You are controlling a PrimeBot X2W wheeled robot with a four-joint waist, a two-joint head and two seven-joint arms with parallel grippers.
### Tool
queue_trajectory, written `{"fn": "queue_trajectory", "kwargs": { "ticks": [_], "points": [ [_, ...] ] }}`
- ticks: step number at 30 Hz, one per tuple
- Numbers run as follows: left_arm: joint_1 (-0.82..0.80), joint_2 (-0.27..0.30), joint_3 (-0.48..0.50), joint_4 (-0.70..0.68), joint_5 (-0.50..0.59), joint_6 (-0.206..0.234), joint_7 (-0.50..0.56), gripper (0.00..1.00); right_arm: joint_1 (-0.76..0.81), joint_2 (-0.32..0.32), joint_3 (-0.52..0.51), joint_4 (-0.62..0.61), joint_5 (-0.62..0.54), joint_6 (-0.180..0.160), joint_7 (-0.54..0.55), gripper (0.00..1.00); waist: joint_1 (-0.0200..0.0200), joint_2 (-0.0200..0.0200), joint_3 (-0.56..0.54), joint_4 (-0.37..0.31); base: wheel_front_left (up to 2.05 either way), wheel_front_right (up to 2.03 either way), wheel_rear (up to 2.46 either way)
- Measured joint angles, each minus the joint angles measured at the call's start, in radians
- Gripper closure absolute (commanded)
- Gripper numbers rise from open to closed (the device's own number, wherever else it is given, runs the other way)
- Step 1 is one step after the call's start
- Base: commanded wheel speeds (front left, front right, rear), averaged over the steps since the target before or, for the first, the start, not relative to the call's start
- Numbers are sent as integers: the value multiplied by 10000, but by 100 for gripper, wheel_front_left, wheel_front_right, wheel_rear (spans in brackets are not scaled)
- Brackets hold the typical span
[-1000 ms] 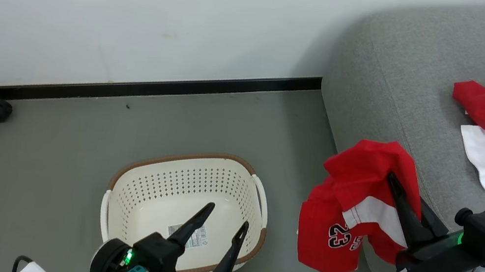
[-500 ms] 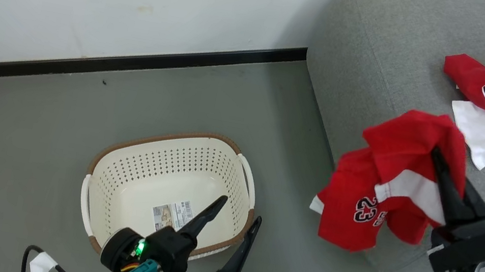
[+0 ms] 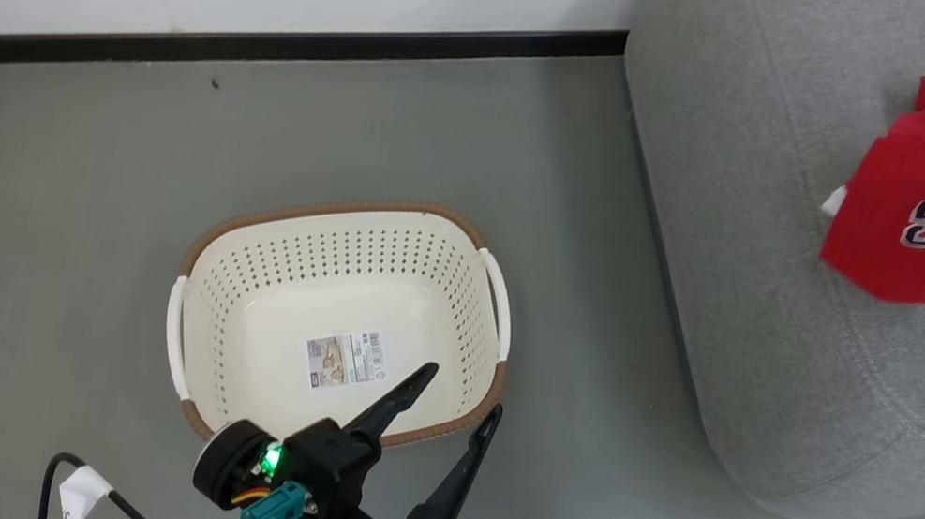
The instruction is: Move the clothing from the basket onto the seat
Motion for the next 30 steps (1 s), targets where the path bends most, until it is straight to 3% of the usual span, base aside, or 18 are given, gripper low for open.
{"fn": "queue_trajectory", "kwargs": {
  "ticks": [15,30],
  "points": [
    [-54,493,174,-186,84,-2,117,0,-2308,-928,-1055,1361,-119,10,-2,100,-1,0,997,483,0,0,0],
    [70,1390,543,-813,255,104,466,0,-4359,-2025,-1737,2646,-117,13,-4,100,0,0,2068,360,0,0,0]
  ]
}}
